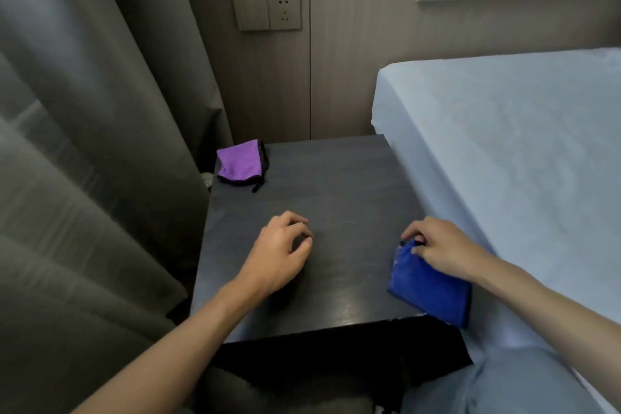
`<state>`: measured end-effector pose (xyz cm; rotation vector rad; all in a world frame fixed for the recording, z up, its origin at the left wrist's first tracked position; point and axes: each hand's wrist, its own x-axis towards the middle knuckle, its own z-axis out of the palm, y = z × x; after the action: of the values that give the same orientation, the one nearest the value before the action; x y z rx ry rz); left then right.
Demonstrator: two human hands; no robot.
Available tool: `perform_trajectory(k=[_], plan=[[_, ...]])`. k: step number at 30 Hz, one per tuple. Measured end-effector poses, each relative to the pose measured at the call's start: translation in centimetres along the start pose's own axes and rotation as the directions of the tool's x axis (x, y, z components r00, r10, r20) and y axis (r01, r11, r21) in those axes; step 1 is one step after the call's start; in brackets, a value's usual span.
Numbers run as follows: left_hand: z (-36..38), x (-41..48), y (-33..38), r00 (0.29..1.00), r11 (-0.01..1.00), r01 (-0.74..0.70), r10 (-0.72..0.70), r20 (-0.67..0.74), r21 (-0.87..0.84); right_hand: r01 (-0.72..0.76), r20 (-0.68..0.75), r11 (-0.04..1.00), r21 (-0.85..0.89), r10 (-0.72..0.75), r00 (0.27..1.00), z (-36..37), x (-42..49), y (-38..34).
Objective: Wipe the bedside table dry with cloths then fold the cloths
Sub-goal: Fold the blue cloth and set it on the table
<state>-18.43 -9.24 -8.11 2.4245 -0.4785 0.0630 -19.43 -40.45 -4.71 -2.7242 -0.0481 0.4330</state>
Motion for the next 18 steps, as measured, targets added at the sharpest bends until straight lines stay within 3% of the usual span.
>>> perform_trajectory(k=[5, 7, 10, 12, 15, 18], plan=[[-2.0, 1.4, 5.6, 0.980, 0.939, 0.039, 0.030, 0.195, -0.341, 0.035, 0.204, 0.963, 0.268, -0.092, 0.975, -6.2, -1.7, -5.4], [-3.2, 1.8, 7.6, 0.980, 0.908, 0.065, 0.019, 0.196, -0.413, 0.027, 0.237, 0.929, 0.368, -0.122, 0.964, -8.8, -2.3, -7.9], [-5.3, 1.8, 10.5, 0.998, 0.913, 0.005, -0.029, -0.054, -0.409, 0.047, 0.223, 0.849, 0.526, -0.192, 0.956, -12.5, -2.5, -11.6], [-7.0, 1.7, 12.0, 0.965, 0.901, -0.081, -0.037, -0.260, -0.427, 0.053, 0.188, 0.777, 0.627, -0.217, 0.958, -14.6, -2.4, -13.9], [-9.4, 1.5, 13.8, 0.942, 0.836, -0.102, -0.093, -0.322, -0.540, 0.078, 0.149, 0.712, 0.697, -0.251, 0.956, -16.9, -2.3, -16.9], [-11.4, 1.3, 14.9, 0.821, 0.934, -0.091, -0.125, -0.556, -0.345, 0.103, 0.114, 0.685, 0.721, -0.265, 0.957, -18.5, -2.5, -19.3]])
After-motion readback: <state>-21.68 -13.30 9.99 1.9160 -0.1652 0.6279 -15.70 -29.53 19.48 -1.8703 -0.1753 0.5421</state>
